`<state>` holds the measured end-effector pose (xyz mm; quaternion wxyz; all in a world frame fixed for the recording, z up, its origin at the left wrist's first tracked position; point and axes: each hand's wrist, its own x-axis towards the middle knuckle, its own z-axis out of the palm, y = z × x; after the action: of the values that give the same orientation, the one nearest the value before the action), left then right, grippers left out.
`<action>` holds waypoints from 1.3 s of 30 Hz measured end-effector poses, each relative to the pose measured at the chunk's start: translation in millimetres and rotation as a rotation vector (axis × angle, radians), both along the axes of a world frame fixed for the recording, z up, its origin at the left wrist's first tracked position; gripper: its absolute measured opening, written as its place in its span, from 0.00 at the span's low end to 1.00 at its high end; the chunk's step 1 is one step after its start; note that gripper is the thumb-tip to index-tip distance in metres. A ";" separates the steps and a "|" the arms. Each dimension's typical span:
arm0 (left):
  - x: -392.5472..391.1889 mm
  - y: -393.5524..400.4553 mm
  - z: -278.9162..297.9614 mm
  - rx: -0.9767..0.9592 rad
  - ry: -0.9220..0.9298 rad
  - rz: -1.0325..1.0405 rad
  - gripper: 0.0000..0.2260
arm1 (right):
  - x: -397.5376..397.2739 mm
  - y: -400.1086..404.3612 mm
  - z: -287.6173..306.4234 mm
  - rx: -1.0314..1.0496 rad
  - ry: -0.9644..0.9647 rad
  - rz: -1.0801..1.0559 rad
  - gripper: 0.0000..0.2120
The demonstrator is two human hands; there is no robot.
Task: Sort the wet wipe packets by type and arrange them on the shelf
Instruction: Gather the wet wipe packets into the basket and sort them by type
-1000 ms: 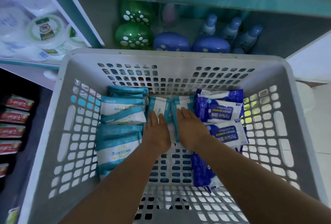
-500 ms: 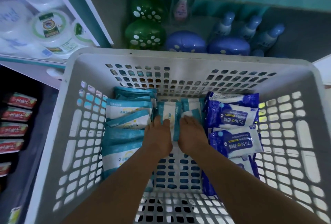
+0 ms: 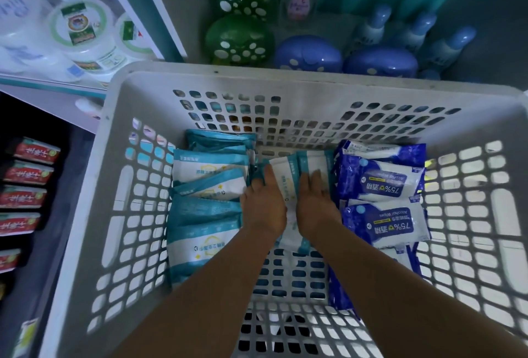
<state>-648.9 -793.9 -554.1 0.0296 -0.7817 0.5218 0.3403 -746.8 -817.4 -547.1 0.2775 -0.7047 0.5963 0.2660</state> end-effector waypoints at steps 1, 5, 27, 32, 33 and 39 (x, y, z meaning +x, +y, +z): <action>-0.9 -0.8 -0.7 -0.002 -0.014 0.008 0.42 | -0.6 -1.3 -1.1 -0.025 0.012 0.023 0.44; -4.9 -4.3 -6.9 0.023 -0.091 0.078 0.40 | -0.9 -4.9 -1.8 -0.104 0.019 0.090 0.37; -2.2 -7.4 -9.1 -0.083 0.239 0.335 0.15 | -14.7 18.4 -12.0 -0.061 -0.076 -0.089 0.14; 7.2 -14.4 20.6 -0.235 0.296 0.372 0.08 | -14.9 16.7 1.0 -0.064 -0.125 -0.074 0.11; 12.1 -15.8 29.1 -0.267 0.286 0.364 0.07 | -15.7 14.6 4.8 -0.056 -0.119 -0.065 0.11; 70.6 -2.6 66.7 -0.413 -0.039 0.187 0.07 | -20.2 -5.1 32.8 -0.182 -0.168 -0.075 0.15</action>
<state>-578.3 -796.5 -487.5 -0.1526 -0.8225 0.5050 0.2126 -767.0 -822.5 -514.3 0.2710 -0.7241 0.6186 0.1404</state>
